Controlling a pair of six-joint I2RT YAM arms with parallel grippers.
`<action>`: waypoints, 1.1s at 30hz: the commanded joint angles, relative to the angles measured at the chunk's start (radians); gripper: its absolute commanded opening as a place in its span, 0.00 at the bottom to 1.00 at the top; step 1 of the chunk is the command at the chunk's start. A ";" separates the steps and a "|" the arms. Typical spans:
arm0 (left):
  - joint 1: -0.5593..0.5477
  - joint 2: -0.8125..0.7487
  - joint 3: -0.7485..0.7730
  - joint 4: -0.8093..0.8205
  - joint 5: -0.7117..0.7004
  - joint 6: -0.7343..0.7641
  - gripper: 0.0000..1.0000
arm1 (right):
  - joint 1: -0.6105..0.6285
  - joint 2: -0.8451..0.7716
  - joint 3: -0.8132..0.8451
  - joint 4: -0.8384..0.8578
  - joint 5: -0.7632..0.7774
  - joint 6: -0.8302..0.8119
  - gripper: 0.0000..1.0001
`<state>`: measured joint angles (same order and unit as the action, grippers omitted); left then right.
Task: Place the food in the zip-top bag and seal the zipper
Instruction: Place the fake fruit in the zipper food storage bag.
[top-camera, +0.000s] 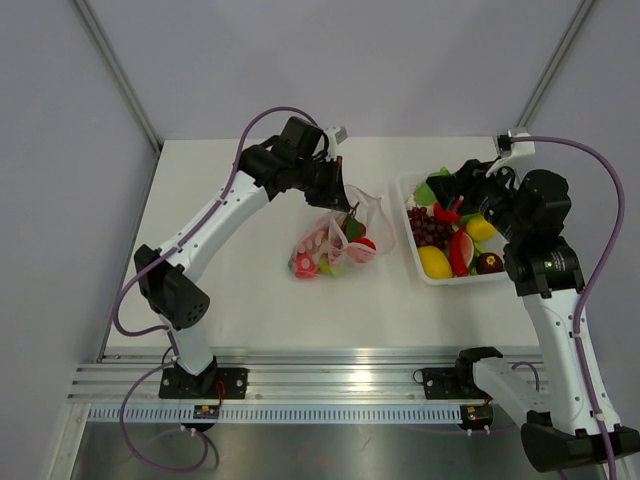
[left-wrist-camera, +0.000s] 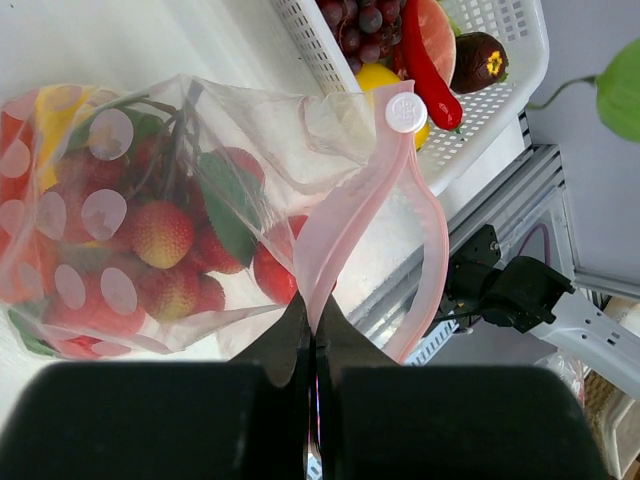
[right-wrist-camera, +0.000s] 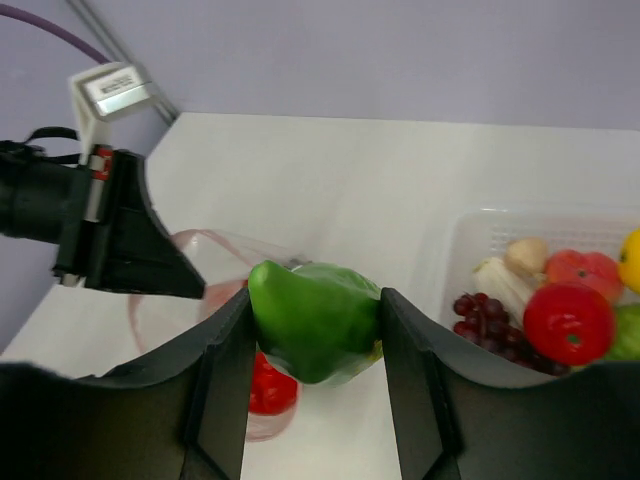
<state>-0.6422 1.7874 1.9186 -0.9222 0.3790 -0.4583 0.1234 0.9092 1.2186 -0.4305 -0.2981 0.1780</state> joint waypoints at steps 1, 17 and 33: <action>0.004 0.012 0.062 0.060 0.043 -0.020 0.00 | 0.016 0.013 0.019 0.140 -0.145 0.142 0.10; 0.021 0.012 0.108 0.032 0.044 -0.026 0.00 | 0.340 0.120 -0.054 0.254 0.025 0.176 0.09; 0.064 -0.023 0.071 0.054 0.074 -0.026 0.00 | 0.473 0.169 0.022 0.074 0.337 0.045 0.93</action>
<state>-0.5983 1.8191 1.9709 -0.9260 0.4091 -0.4801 0.5938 1.1660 1.1473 -0.3164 -0.1204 0.3023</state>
